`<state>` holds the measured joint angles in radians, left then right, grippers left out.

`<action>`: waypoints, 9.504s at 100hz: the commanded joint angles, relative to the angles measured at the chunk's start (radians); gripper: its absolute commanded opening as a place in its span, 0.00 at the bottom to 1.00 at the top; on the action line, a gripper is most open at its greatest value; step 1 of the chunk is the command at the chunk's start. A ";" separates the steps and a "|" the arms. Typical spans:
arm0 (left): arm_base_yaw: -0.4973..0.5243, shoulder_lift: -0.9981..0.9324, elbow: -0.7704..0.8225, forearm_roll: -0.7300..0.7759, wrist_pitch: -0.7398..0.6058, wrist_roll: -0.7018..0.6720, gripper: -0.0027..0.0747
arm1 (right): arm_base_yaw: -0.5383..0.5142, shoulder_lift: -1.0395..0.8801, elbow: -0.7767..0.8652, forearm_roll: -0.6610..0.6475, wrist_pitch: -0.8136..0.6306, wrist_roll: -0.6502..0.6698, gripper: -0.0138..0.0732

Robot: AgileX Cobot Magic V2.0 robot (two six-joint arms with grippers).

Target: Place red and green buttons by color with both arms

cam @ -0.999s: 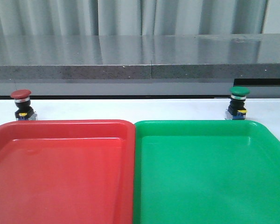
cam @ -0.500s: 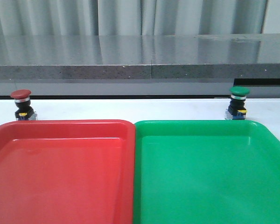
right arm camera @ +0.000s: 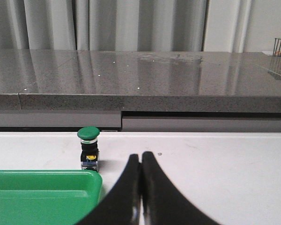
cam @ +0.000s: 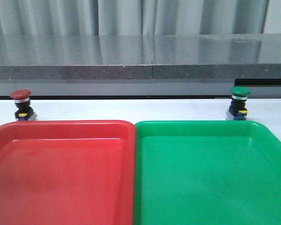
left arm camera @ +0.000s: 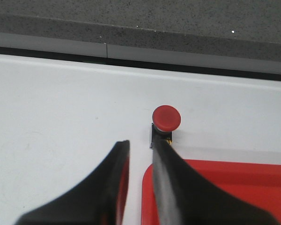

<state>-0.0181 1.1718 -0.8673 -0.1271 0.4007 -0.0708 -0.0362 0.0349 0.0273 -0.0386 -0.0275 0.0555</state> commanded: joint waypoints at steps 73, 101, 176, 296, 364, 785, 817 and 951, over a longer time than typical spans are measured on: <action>-0.090 0.660 -0.608 -0.027 0.267 0.031 0.78 | -0.007 0.007 -0.018 0.000 -0.073 -0.008 0.09; -0.090 0.737 -0.608 -0.027 0.250 0.031 0.78 | -0.007 0.007 -0.018 0.000 -0.073 -0.008 0.09; -0.124 0.657 -0.606 -0.027 0.187 -0.005 0.30 | -0.007 0.007 -0.018 0.000 -0.073 -0.008 0.09; -0.541 0.226 0.192 0.170 -0.082 -0.506 0.31 | -0.007 0.007 -0.018 0.000 -0.073 -0.008 0.09; -0.536 0.032 0.192 0.193 -0.171 -0.508 0.73 | -0.007 0.007 -0.018 0.000 -0.073 -0.008 0.09; -0.066 -1.208 0.880 0.098 -0.401 0.005 0.01 | 0.006 1.010 -0.973 0.095 0.582 -0.006 0.28; -0.066 -1.208 0.880 0.098 -0.401 0.005 0.01 | 0.108 1.365 -1.215 0.106 0.607 0.018 0.77; -0.066 -1.208 0.880 0.098 -0.401 0.005 0.01 | 0.205 1.826 -1.639 0.058 0.849 0.137 0.42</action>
<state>-0.0871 -0.0041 0.0022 -0.0195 0.0881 -0.0654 0.1482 1.9880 -1.5835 0.0548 0.8312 0.1509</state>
